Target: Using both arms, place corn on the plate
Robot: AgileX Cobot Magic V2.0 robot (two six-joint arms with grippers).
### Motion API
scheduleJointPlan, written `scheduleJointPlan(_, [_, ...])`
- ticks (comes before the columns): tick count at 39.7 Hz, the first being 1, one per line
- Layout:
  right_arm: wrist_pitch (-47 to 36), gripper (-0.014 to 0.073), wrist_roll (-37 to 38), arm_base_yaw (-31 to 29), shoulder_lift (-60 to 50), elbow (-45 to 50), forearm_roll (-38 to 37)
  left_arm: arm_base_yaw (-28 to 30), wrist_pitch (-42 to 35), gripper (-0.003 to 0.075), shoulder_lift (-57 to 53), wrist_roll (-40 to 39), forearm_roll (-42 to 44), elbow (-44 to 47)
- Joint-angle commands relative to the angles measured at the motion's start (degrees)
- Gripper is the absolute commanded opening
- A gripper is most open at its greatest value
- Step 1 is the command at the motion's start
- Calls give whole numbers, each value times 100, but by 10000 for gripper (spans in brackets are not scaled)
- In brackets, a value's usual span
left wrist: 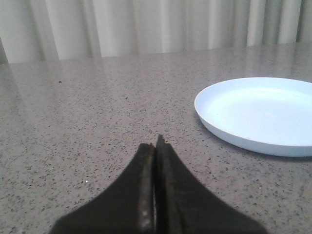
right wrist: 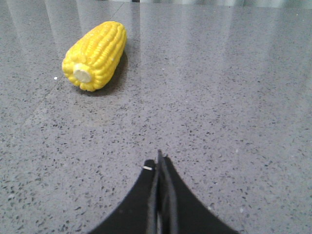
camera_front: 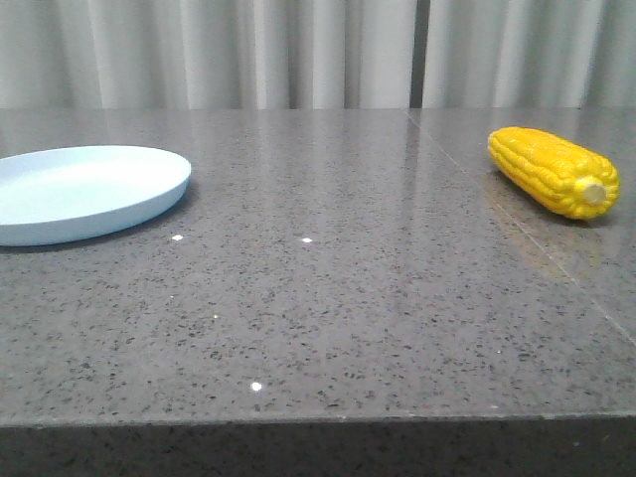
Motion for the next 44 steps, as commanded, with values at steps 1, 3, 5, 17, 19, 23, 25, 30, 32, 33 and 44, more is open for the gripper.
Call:
scheduleJointPlan(1, [-458,-69,-45,-31,-102,-24,-28,5,-489,-20,-118,-6,-39,18])
scheduleJointPlan(3, [-458,-69,-45,-31,-102,-24,-28,5,-489,-20,-118,-6,-39,18])
scheduleJointPlan(5, [-458,-69,-45,-31,-102,-24,-28,5,-489,-20,-118,-6,-39,18])
scheduleJointPlan(17, [-458,-69,-45,-31,-102,-24,-28,5,-489,-20,-118,-6,-39,18])
scheduleJointPlan(19, [-458,-69,-45,-31,-102,-24,-28,5,-489,-20,-118,-6,-39,18])
scheduleJointPlan(23, [-458,-69,-45,-31,-102,-24,-28,5,-489,-20,-118,-6,-39,18])
scheduleJointPlan(25, [-458,-69,-45,-31,-102,-24,-28,5,-489,-20,-118,-6,-39,18])
scheduleJointPlan(30, [-458,-69,-45,-31,-102,-24,-28,5,-489,-20,-118,-6,-39,18])
scheduleJointPlan(32, [-458,-69,-45,-31,-102,-24,-28,5,-489,-20,-118,-6,-39,18])
scheduleJointPlan(33, [-458,-69,-45,-31,-102,-24,-28,5,-489,-20,-118,-6,-39,18])
scheduleJointPlan(44, [-464,-69,-45,-31,-103,-24,-28,5,-601,-20,-118,-6,-39,18])
